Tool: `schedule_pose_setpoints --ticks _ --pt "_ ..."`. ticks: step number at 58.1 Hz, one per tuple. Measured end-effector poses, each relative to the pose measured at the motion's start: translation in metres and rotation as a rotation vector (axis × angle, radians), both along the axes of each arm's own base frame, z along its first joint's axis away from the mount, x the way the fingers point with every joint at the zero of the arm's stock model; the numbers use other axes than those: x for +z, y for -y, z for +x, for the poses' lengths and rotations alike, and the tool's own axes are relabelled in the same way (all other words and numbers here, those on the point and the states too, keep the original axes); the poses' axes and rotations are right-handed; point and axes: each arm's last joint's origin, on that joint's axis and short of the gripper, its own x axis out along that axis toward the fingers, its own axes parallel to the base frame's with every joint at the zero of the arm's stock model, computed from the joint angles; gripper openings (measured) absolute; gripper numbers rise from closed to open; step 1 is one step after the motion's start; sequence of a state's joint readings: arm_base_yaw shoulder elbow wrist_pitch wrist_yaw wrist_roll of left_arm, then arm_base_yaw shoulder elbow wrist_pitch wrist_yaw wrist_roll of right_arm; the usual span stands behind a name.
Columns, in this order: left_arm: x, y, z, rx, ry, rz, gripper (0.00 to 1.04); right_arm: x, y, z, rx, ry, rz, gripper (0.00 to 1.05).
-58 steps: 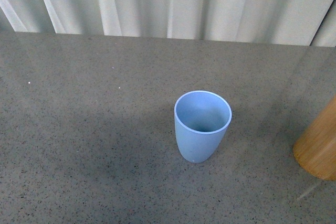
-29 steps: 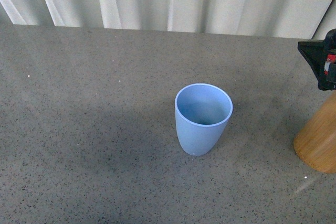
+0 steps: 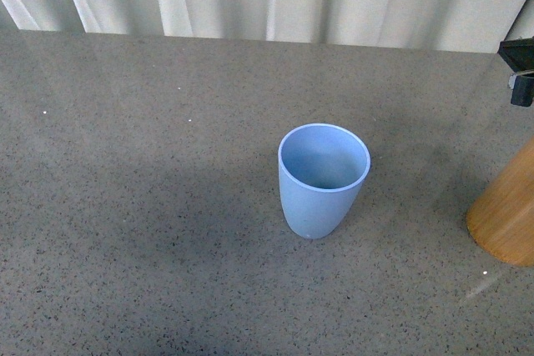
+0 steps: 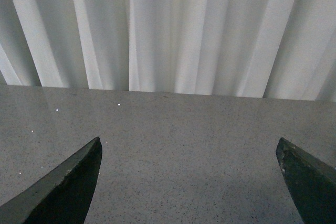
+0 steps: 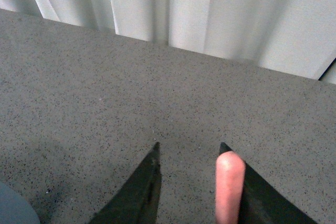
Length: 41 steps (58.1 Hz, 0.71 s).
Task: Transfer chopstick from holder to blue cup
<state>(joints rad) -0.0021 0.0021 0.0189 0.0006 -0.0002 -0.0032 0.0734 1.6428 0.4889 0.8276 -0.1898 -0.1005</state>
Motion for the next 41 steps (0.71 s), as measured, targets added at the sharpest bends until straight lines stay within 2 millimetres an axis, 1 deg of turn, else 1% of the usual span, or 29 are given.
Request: schedule_pose_setpoints --ticks 8,9,24,31,36,41 --pt "0.000 0.000 0.000 0.000 0.000 0.000 0.98 -0.001 0.001 -0.005 0.001 -0.002 -0.004 0.02" --pt "0.000 0.000 0.000 0.000 0.000 0.000 0.98 0.000 0.002 -0.005 0.000 0.001 -0.005 0.02" --pt "0.000 0.000 0.000 0.000 0.000 0.000 0.98 0.005 0.010 -0.017 -0.025 0.017 0.014 0.02" --pt "0.000 0.000 0.000 0.000 0.000 0.000 0.98 0.011 0.011 -0.023 -0.028 0.044 0.017 0.02" --pt "0.000 0.000 0.000 0.000 0.000 0.000 0.98 0.022 0.012 -0.027 -0.029 0.090 0.003 0.02" --pt "0.000 0.000 0.000 0.000 0.000 0.000 0.98 0.040 0.012 -0.032 -0.043 0.166 -0.038 0.02"
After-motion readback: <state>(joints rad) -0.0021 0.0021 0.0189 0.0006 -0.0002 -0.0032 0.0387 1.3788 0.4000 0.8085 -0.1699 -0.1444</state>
